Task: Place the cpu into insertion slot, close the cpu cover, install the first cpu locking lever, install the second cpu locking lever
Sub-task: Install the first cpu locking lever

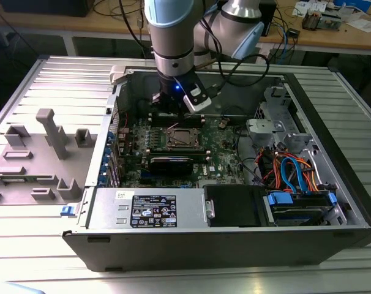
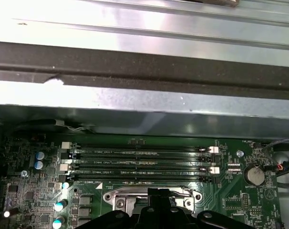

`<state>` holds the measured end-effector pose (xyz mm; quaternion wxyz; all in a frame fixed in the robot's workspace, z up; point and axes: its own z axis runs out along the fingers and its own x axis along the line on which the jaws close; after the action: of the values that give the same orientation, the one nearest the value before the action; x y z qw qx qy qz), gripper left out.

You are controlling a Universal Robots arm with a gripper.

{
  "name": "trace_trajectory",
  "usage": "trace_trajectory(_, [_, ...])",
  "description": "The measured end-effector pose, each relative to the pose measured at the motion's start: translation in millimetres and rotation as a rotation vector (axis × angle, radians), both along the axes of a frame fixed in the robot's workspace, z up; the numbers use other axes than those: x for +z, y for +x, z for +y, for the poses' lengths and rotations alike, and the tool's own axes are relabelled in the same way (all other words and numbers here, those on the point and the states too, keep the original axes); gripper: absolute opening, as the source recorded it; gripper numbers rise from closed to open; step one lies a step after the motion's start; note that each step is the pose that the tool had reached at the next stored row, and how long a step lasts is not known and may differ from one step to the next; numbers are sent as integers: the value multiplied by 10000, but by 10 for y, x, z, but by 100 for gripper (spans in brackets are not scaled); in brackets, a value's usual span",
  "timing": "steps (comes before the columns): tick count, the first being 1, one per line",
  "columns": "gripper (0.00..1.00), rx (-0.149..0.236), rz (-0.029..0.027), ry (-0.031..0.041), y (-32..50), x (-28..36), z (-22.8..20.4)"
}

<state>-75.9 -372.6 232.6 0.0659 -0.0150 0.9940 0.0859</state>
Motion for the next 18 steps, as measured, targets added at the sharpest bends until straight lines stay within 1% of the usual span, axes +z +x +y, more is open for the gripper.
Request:
trace_trajectory(2, [11,2,0,-11,4,0,20])
trace_trajectory(3, [11,2,0,-26,13,0,41])
trace_trajectory(4, [11,2,-1,-32,18,-1,49])
trace_trajectory(9, [11,1,0,-38,20,-4,50])
trace_trajectory(11, [11,2,-26,-38,20,-36,49])
trace_trajectory(12, [11,1,-30,-39,19,-47,49])
trace_trajectory(15, [11,1,-33,-41,20,-89,49])
trace_trajectory(18, [11,0,-32,-67,27,-126,49])
